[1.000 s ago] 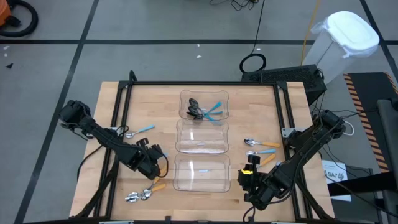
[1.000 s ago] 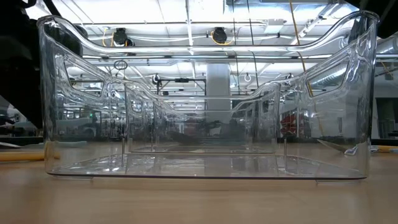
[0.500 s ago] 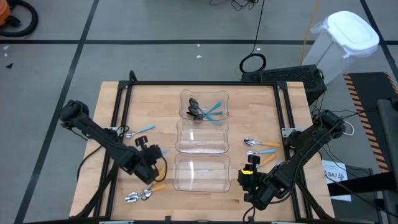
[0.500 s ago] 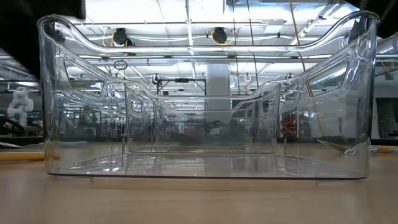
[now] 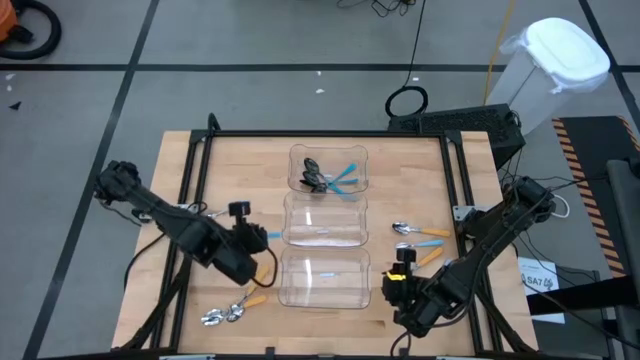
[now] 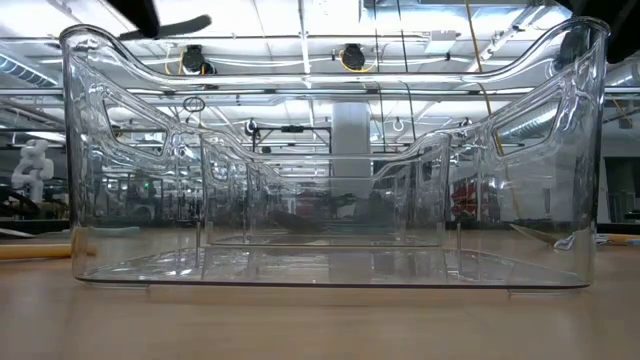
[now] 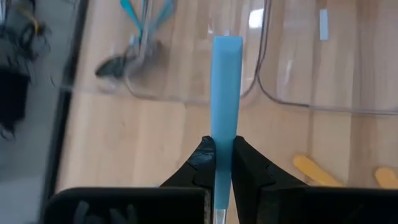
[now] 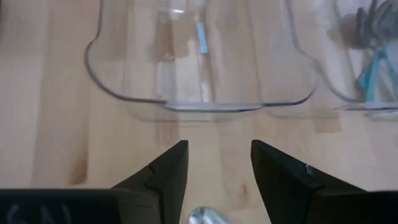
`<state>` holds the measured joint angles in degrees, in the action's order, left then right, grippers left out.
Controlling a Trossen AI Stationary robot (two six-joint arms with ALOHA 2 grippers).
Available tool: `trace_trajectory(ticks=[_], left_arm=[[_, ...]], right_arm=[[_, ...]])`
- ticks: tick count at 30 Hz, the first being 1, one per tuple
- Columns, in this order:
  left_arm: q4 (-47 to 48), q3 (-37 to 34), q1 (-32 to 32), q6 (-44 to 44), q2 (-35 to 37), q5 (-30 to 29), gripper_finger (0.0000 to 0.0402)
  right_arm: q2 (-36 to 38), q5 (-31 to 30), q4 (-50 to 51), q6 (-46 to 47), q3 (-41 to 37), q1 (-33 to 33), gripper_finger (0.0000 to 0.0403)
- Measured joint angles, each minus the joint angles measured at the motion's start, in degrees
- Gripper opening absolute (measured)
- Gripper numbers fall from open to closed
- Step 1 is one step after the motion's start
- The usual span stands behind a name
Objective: Sort silverware by color (type)
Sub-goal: Put the light blue spoon into the middle transparent bin
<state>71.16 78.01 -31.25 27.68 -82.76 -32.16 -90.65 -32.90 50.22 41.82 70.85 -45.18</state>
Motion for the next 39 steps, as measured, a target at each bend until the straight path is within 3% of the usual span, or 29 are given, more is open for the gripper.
trace_trajectory(ticks=[6, 17, 26, 39], left_arm=[[-0.33, 3.17, 5.31, -12.72, 0.0, 0.0, 0.0023], [-2.63, 4.27, 15.43, -28.1, 0.0, 0.02, 0.0023], [-5.1, 4.27, 20.31, -33.41, -0.02, 2.58, 0.0023], [-11.78, 4.27, 21.91, -38.2, -0.02, 7.3, 0.0023]], right_arm=[[0.17, -1.91, 2.21, -1.15, 0.0, 1.34, 0.0171], [0.17, -1.96, 6.13, -1.17, 0.0, 5.41, 0.0171], [0.17, -1.7, 6.02, -1.0, 0.0, 6.87, 0.0171], [0.17, -1.59, 6.06, -1.12, 0.0, 6.85, 0.0171]])
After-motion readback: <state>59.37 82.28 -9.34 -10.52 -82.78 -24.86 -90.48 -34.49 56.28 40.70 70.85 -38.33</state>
